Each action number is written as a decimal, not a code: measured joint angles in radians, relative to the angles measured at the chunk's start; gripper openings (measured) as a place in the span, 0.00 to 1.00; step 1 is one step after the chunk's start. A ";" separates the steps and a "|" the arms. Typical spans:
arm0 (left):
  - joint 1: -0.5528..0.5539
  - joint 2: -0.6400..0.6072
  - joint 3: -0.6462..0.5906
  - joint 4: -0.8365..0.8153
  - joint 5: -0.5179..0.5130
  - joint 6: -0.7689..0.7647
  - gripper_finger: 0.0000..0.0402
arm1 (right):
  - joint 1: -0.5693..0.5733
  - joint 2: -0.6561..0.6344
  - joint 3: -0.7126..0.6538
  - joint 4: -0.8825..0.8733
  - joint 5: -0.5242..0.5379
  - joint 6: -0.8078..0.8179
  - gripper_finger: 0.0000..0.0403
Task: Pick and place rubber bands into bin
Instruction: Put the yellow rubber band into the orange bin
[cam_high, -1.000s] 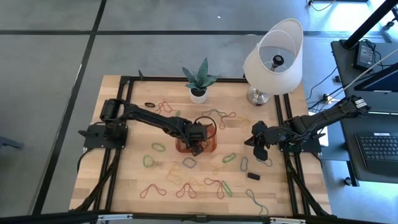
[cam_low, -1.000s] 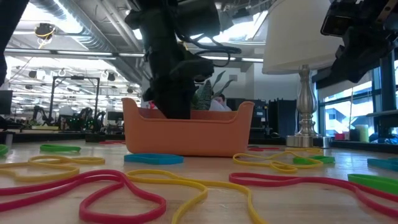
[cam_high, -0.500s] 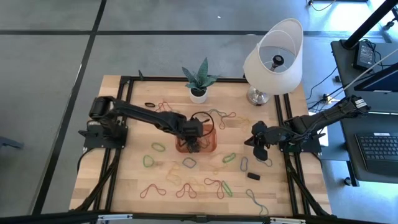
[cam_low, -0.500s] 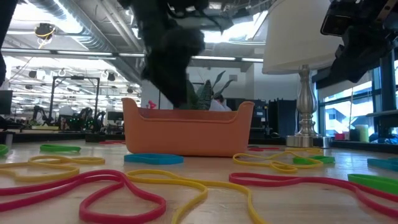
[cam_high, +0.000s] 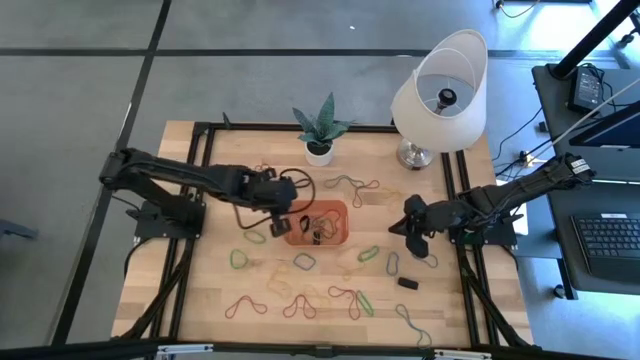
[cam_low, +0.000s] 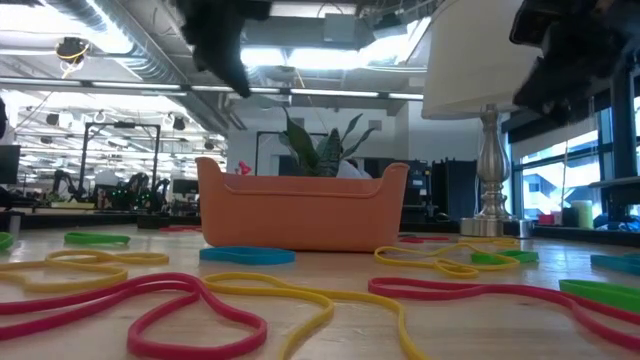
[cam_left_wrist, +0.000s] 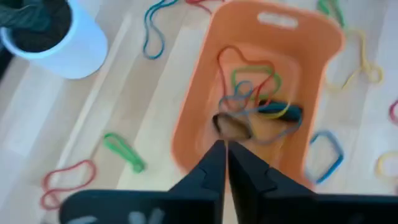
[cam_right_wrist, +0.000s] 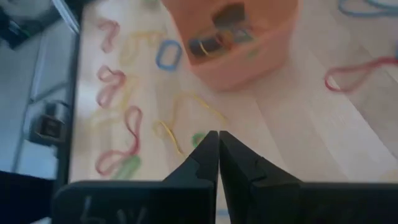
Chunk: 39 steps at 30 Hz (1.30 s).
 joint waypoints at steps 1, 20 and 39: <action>-0.001 -0.025 -0.028 0.009 -0.007 0.008 0.01 | 0.000 0.007 0.003 0.028 0.013 0.000 0.02; 0.010 -0.517 -0.548 0.177 0.044 0.078 0.01 | 0.018 0.676 0.564 -0.401 0.105 0.130 0.02; 0.054 -0.637 -0.588 0.173 0.070 0.210 0.01 | -0.061 1.034 0.626 -0.342 -0.132 0.420 0.32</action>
